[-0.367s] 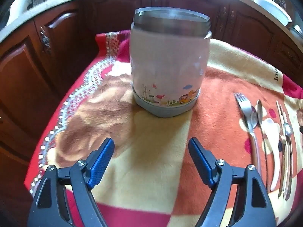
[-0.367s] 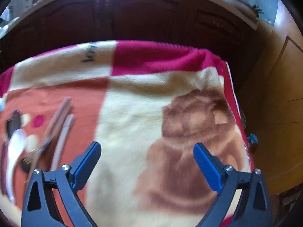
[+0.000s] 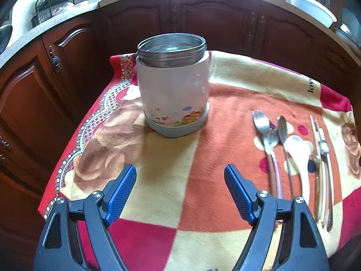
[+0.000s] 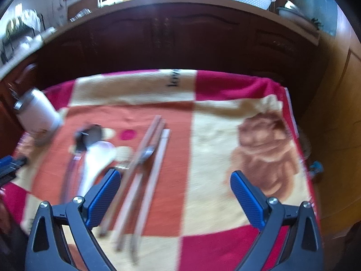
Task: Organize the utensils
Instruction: 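Move both tools toward the row of cutlery beside the white canister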
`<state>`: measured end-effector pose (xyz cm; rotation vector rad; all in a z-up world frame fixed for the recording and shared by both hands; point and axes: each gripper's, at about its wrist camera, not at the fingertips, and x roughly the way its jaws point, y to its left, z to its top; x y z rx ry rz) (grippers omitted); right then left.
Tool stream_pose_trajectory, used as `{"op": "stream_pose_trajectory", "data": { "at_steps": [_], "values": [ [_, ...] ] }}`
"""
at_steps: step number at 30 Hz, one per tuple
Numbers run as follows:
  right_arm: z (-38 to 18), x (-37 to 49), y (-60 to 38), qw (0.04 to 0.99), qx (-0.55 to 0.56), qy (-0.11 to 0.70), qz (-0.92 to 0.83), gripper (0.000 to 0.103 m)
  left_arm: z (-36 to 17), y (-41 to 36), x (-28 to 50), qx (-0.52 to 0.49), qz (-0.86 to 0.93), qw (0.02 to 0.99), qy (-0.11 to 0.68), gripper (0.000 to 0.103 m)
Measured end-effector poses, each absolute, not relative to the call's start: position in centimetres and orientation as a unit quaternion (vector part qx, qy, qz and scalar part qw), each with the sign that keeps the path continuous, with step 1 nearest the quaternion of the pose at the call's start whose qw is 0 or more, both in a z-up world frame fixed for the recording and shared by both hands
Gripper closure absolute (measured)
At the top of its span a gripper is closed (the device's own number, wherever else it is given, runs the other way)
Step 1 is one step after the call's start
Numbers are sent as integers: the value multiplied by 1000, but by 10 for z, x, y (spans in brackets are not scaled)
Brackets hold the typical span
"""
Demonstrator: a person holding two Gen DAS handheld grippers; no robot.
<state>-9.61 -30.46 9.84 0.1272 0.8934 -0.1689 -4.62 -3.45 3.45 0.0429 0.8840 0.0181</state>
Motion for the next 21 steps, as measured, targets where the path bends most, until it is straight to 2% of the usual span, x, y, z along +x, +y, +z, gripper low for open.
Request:
{"op": "stream_pose_trajectory", "data": {
  "at_steps": [10, 21],
  "values": [
    [123, -112, -267, 907, 33, 416, -59, 6, 58, -60, -57, 22, -11, 903, 430, 0],
    [119, -113, -263, 906, 27, 417, -65, 10, 57, -65, -61, 21, -16, 902, 430, 0]
  ]
}}
